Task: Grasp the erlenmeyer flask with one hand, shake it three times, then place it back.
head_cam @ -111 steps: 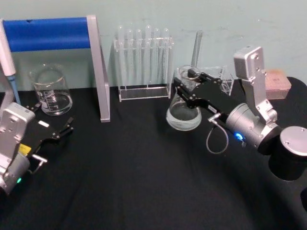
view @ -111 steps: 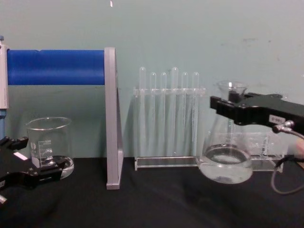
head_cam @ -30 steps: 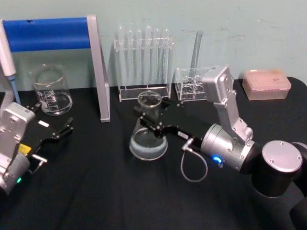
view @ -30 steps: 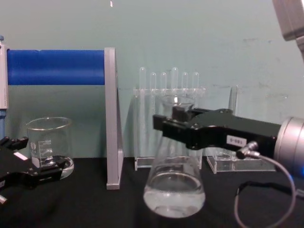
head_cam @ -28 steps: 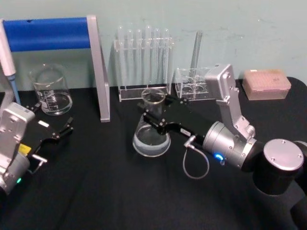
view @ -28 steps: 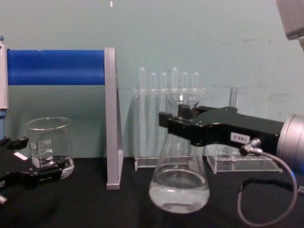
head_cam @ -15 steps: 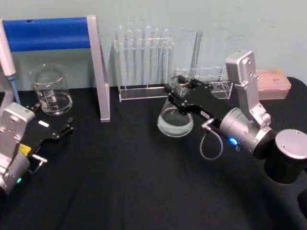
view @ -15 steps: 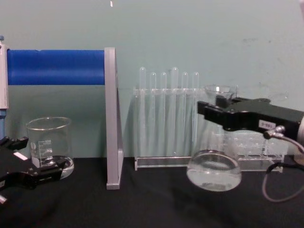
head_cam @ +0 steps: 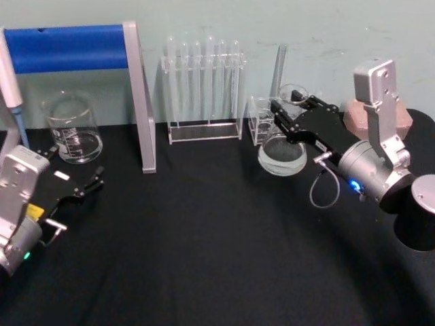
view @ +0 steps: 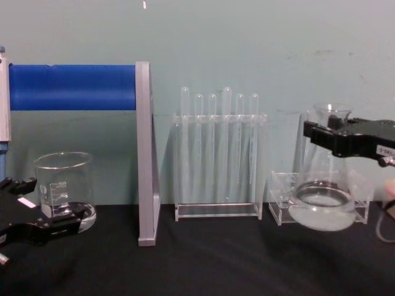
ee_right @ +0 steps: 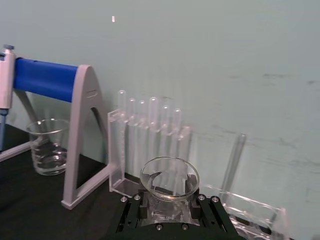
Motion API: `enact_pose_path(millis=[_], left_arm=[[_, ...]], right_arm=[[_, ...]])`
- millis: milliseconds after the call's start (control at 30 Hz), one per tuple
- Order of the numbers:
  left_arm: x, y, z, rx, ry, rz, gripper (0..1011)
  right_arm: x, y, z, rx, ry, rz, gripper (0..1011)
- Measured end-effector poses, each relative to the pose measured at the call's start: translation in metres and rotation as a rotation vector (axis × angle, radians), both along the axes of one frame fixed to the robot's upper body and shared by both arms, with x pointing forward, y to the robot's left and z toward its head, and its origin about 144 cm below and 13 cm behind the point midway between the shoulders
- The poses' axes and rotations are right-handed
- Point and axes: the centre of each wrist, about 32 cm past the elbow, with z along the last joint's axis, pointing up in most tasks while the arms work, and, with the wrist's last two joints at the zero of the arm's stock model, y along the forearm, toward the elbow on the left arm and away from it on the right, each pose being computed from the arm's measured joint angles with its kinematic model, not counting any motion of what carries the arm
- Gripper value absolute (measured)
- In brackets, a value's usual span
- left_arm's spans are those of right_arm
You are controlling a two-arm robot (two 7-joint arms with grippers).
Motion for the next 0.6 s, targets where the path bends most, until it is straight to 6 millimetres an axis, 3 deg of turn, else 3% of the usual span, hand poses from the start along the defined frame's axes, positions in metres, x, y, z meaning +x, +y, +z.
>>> enact_pose_path(millis=[600], left_arm=[[0.0000,0.0000,0.0000,0.000,0.000,0.000,1001]], right_arm=[[-0.0027,0.0032,-0.0025,0.004,0.010,0.020,450]])
